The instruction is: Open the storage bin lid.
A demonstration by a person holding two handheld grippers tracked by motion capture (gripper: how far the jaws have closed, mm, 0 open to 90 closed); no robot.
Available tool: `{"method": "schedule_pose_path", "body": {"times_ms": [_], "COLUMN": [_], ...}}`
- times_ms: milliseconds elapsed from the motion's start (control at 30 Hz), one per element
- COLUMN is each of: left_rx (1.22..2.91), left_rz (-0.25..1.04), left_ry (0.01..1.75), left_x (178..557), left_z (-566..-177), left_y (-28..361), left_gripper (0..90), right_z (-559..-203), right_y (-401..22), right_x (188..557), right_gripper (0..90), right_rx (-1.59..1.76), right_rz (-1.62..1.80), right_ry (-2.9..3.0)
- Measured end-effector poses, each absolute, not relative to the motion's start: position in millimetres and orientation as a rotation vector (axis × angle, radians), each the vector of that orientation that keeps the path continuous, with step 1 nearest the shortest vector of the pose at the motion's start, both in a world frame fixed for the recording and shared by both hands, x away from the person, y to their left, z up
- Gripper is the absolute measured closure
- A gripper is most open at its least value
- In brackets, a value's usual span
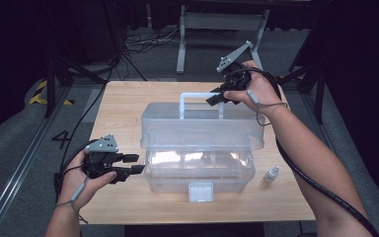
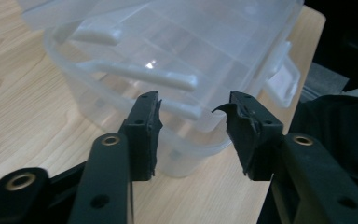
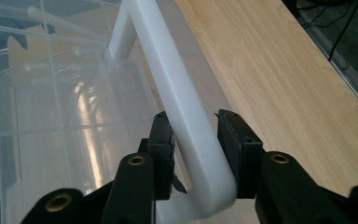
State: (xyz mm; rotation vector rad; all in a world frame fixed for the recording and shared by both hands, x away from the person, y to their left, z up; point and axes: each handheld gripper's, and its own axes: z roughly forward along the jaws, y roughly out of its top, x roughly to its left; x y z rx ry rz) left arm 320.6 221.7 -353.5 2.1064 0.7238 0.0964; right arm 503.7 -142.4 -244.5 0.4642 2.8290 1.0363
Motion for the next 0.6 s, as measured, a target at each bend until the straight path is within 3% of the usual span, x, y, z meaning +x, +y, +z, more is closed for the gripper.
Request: {"method": "schedule_pose_path", "body": {"times_ms": [233, 600], "left_rx": [2.082, 1.947], "left_rz": [0.125, 0.202], "left_ry": [0.633, 0.691], "left_x": [322, 328], "left_z": [-350, -352], "left_y": [205, 195], "left_gripper": [81.9, 88.8], "right_z": [-245, -245], "right_y": [-143, -143], "right_x": [501, 501], "right_gripper": [67.9, 67.7], "right_rx": [0.465, 0.472], "right_rz": [1.039, 1.039], "right_ry": [2.816, 2.814]}}
